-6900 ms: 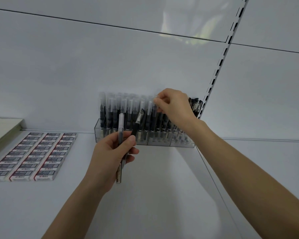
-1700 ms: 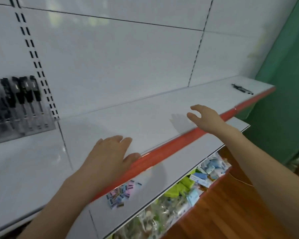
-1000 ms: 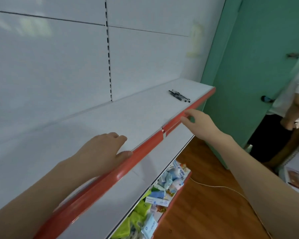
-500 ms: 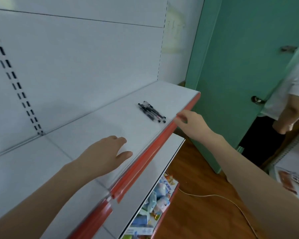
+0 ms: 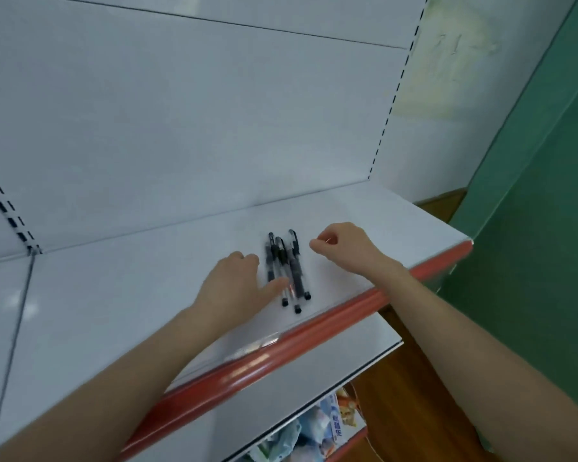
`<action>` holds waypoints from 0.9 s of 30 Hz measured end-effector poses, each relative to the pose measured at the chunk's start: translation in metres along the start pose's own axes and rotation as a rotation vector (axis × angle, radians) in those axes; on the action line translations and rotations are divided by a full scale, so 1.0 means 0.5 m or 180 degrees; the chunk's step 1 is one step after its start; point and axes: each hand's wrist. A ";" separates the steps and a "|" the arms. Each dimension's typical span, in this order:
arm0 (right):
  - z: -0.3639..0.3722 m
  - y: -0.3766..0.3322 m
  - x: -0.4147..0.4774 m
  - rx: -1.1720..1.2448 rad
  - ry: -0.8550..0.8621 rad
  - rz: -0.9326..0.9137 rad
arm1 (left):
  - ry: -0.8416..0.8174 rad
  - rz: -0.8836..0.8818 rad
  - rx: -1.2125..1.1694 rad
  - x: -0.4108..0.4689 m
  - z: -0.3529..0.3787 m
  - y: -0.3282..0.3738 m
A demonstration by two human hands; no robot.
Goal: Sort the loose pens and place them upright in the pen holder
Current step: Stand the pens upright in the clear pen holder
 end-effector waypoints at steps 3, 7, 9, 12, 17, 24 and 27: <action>0.021 0.004 0.053 -0.0022 -0.0138 -0.0051 | 0.0122 -0.0422 0.0172 0.020 0.013 0.038; 0.040 0.002 0.100 -0.0040 -0.0307 -0.0161 | 0.0139 -0.0596 0.0259 0.038 0.021 0.061; 0.040 -0.002 0.114 -0.0093 -0.0383 -0.0190 | 0.0041 -0.0647 0.0225 0.046 0.019 0.064; 0.034 0.006 0.128 -0.0313 -0.0417 -0.0140 | -0.0051 -0.0695 0.0215 0.057 0.010 0.065; 0.027 0.032 0.141 -0.0162 -0.0487 -0.0085 | -0.0006 -0.0754 0.0214 0.070 0.003 0.057; -0.005 0.047 0.111 0.1744 0.0349 -0.0213 | 0.0221 -0.0677 0.0538 0.073 0.020 0.067; -0.030 0.035 0.089 0.2532 0.0608 -0.0317 | 0.0149 -0.0703 0.0203 0.070 0.013 0.054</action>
Point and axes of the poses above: each hand's wrist, its own x-axis towards the middle knuckle, its own z-axis out of the palm, y = z × x, and after that the axes turned 5 degrees about -z, right-handed
